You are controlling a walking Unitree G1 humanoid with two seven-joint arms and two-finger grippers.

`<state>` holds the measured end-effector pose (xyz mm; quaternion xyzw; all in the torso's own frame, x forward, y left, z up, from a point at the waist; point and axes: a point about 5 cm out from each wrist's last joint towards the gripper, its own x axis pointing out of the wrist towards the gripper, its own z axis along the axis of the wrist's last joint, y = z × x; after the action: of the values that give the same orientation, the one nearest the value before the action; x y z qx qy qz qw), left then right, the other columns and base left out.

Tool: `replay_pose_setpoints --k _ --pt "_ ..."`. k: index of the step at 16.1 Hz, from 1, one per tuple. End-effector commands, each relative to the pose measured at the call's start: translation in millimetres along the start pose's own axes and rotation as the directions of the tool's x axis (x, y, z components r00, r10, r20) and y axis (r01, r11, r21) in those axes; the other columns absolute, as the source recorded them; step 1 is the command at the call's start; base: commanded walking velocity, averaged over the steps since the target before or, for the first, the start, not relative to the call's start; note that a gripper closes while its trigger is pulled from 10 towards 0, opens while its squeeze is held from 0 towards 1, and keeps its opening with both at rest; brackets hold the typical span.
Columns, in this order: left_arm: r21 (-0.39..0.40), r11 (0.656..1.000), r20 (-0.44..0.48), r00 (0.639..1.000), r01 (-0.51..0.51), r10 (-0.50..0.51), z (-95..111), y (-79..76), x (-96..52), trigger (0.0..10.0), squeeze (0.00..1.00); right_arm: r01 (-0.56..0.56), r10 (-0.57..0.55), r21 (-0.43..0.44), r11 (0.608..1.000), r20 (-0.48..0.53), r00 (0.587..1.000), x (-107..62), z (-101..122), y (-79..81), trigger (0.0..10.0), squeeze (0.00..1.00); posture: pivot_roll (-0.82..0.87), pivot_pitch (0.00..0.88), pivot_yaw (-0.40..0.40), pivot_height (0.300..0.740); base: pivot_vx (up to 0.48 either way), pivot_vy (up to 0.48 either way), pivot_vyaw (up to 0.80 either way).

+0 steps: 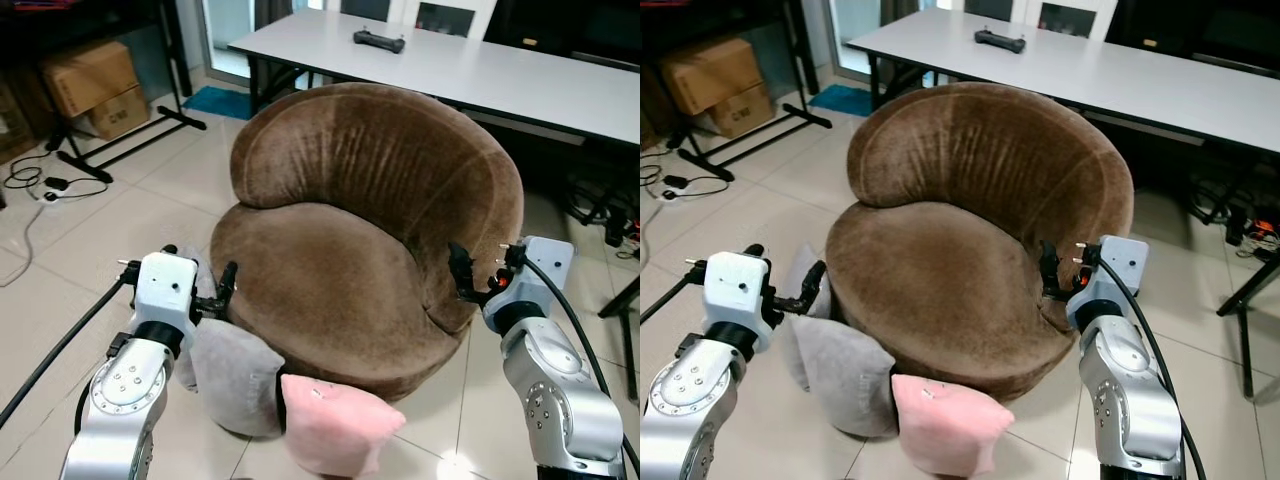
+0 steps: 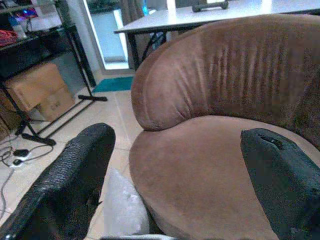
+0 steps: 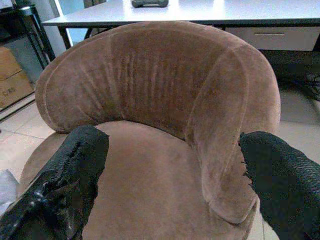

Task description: Move the pillow to the sofa from floor

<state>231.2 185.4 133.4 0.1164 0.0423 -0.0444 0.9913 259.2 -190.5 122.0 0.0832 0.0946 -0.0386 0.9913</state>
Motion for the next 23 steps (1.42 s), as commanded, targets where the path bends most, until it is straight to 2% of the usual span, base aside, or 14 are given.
replay_pose_setpoints --k 1,5,8,12,14,17,19,23 --pt "0.008 1.0 0.025 1.0 -0.013 0.013 4 2.1 1.8 10.0 0.0 0.003 -0.003 -0.005 1.0 0.006 1.0 -0.4 1 0.4 10.0 0.0 0.06 0.0 -0.054 0.695 0.0 0.0 0.0" --pt "0.038 0.999 0.044 0.999 -0.026 0.024 8 5.7 6.7 10.0 0.0 0.032 -0.032 0.027 0.999 -0.008 0.999 -6.0 -5 -1.2 10.0 0.0 0.07 0.0 -0.052 0.66 0.0 0.0 0.0" --pt "0.034 0.999 0.039 0.999 -0.021 0.019 6 6.0 6.6 10.0 0.0 0.007 -0.006 0.04 0.999 -0.014 1.0 -6.5 -8 7.4 10.0 0.0 0.08 0.0 -0.053 0.63 0.0 0.0 0.0" --pt "0.002 0.999 0.021 0.999 -0.036 0.036 2 4.5 4.5 10.0 0.0 -0.008 0.008 0.029 1.0 -0.018 1.0 -2.9 -8 9.5 10.0 0.0 0.09 0.0 -0.063 0.595 0.0 0.0 0.0" --pt "-0.005 0.999 0.007 0.999 -0.047 0.047 -1 5.7 2.9 10.0 0.0 -0.025 0.025 -0.011 1.0 -0.016 1.0 -0.2 -6 12.3 10.0 0.0 0.09 0.0 -0.066 0.595 0.0 0.0 0.0" --pt "0.014 0.997 0.014 0.997 -0.071 0.071 -2 7.9 -0.3 10.0 0.0 -0.012 0.011 -0.019 1.0 -0.019 1.0 2.1 -7 8.9 10.0 0.0 0.1 0.0 -0.077 0.595 0.0 0.0 0.0" --pt "0.021 0.997 0.016 0.997 -0.071 0.07 -2 7.0 -1.6 10.0 0.0 -0.028 0.028 -0.02 0.999 -0.019 0.999 7.3 -6 12.4 10.0 0.0 0.11 0.0 -0.081 0.595 0.0 0.0 0.0" --pt "0.033 0.997 0.023 0.997 -0.071 0.07 0 7.9 -1.3 10.0 0.0 -0.043 0.043 -0.017 0.999 -0.019 0.999 10.9 -7 17.5 10.0 0.0 0.11 0.0 -0.075 0.595 0.0 -0.362 0.0"
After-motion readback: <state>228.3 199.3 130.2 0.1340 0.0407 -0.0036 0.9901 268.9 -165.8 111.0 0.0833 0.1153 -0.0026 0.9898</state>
